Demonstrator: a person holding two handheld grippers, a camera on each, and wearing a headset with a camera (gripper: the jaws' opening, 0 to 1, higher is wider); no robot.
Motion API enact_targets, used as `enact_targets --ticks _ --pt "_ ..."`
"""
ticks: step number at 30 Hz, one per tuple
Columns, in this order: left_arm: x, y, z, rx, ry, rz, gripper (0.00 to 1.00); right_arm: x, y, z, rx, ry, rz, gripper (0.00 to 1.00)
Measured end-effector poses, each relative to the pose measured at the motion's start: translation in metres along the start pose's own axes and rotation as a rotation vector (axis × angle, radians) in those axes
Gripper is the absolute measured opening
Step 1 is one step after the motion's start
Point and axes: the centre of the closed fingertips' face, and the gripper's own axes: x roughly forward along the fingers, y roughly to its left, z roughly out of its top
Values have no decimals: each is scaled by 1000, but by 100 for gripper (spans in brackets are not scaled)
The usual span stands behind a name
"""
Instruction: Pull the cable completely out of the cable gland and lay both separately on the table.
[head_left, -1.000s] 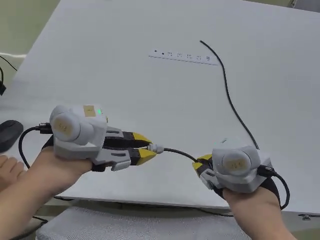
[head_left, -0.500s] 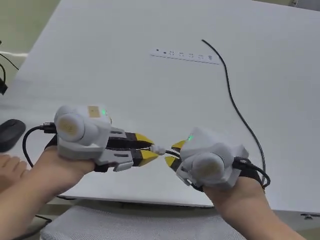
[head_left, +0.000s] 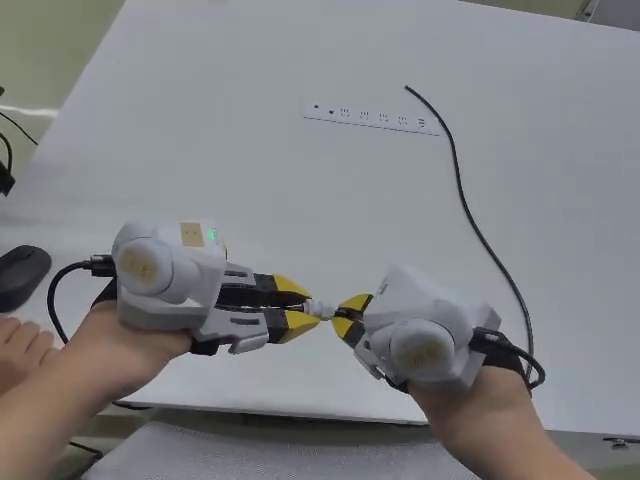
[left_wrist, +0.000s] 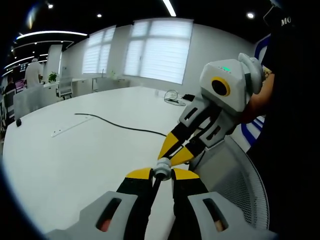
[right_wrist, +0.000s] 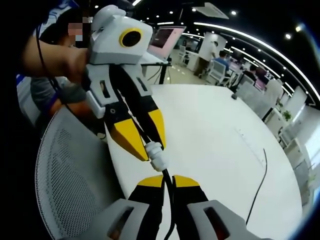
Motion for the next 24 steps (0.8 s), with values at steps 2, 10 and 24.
enact_targets --ticks 2,10,24 --pt "-1 2 1 3 -2 3 15 0 -4 -2 17 2 -9 0" --pt "-1 7 6 33 -7 8 15 -1 -19 -8 149 -26 -55 0" --pt "0 6 8 40 -13 14 15 0 -28 -36 418 -33 -50 0"
